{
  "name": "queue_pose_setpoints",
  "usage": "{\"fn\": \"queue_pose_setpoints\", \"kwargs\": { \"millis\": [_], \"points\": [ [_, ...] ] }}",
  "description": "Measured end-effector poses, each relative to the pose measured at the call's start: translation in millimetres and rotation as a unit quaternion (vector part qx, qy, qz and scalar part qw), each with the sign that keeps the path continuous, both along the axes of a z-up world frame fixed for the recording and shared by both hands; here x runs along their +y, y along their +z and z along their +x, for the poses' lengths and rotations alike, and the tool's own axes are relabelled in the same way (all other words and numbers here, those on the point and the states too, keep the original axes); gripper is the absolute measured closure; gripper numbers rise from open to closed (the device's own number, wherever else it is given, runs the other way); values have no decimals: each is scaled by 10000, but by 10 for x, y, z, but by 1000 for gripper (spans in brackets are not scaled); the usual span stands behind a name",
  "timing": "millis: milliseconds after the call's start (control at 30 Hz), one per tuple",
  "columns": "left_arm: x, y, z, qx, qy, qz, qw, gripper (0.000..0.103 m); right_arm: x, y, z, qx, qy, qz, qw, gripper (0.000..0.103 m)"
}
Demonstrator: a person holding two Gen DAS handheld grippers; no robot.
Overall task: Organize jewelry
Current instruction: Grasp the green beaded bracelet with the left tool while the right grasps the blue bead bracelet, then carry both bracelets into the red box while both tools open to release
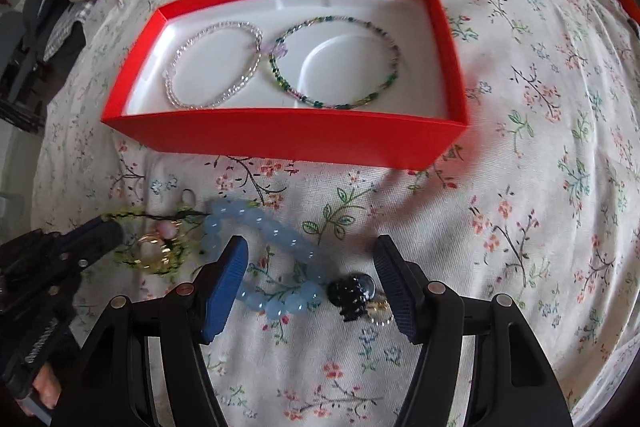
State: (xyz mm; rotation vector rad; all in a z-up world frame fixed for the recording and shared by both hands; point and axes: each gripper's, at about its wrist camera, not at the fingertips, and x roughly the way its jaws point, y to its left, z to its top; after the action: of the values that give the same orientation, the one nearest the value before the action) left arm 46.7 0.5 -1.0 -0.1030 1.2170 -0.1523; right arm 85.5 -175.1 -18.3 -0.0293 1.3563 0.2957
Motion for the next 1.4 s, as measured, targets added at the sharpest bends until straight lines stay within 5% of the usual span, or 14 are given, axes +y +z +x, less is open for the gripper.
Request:
{"fn": "queue_pose_setpoints", "kwargs": {
  "millis": [133,300,1400],
  "points": [
    [71,-13,-12,28,33,8,10000,102,106,-49,-15,-195,165,-346,9991,53],
    [93,67,-24,-48,27,-89,9999,102,189,-35,-61,-311,399,-322,9982,90],
    [-286,968,-54,-1148,-468,-886,9883,102,13,1010,-253,-1302,166,745,9885,90]
  ]
}}
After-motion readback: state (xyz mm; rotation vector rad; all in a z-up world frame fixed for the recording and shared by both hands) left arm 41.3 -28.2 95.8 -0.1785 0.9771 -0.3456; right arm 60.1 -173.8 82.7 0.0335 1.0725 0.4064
